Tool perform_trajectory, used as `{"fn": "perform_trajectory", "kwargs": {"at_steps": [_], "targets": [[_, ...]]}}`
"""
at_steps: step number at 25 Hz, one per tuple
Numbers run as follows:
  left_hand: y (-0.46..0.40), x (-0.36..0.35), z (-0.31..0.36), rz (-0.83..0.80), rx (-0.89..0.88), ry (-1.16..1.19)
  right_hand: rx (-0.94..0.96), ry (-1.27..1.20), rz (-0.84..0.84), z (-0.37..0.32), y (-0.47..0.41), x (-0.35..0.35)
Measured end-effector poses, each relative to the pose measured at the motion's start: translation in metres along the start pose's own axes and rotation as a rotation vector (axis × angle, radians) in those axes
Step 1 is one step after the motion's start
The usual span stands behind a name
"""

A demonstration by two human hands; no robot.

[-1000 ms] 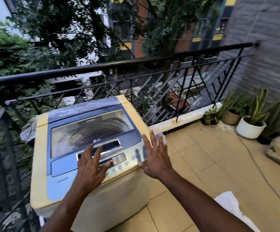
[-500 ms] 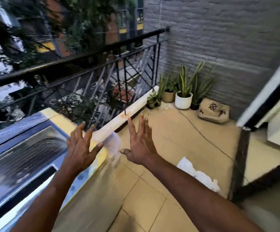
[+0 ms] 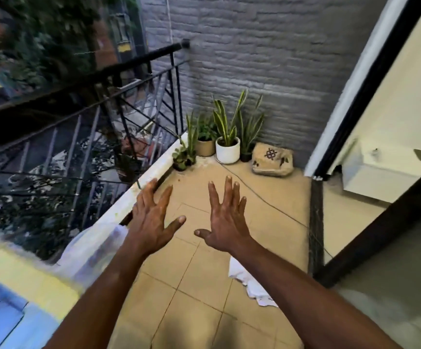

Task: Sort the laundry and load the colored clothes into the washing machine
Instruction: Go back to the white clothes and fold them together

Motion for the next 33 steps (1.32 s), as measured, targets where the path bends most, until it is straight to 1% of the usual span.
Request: {"fn": "perform_trajectory", "kwargs": {"at_steps": [4, 8, 13, 18, 23, 25, 30, 33], "targets": [[-0.055, -0.051, 0.028, -0.096, -0.088, 0.030, -0.145, 0.021, 0.000, 0.063, -0.023, -0.013], [-0.110, -0.109, 0.039, -0.194, -0.132, 0.102, -0.268, 0.009, -0.038, 0.118, -0.045, -0.031], [-0.183, -0.178, 0.057, -0.346, -0.229, 0.165, -0.455, 0.009, -0.056, 0.187, -0.066, -0.054], [-0.227, -0.263, 0.083, -0.474, -0.312, 0.168, -0.583, 0.016, -0.124, 0.260, -0.068, -0.104], [-0.230, -0.377, 0.101, -0.589, -0.320, 0.178, -0.647, -0.037, -0.205, 0.333, -0.045, -0.189], [-0.217, -0.436, 0.102, -0.650, -0.300, 0.163, -0.670, -0.039, -0.253, 0.363, -0.030, -0.237], [-0.166, -0.585, 0.084, -0.810, -0.229, 0.105, -0.620, -0.098, -0.374, 0.423, 0.002, -0.379], [-0.140, -0.669, 0.070, -0.876, -0.258, 0.046, -0.654, -0.136, -0.488, 0.453, 0.019, -0.474]]}}
Point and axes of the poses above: each hand's wrist, its own y-axis away from the middle knuckle, its own x-axis out of the back of the hand, z = x × y, the point moved 7 cm from there along -y, towards the middle knuckle, and after that the axes turned 3 degrees about -z, right-handed, at the moved point
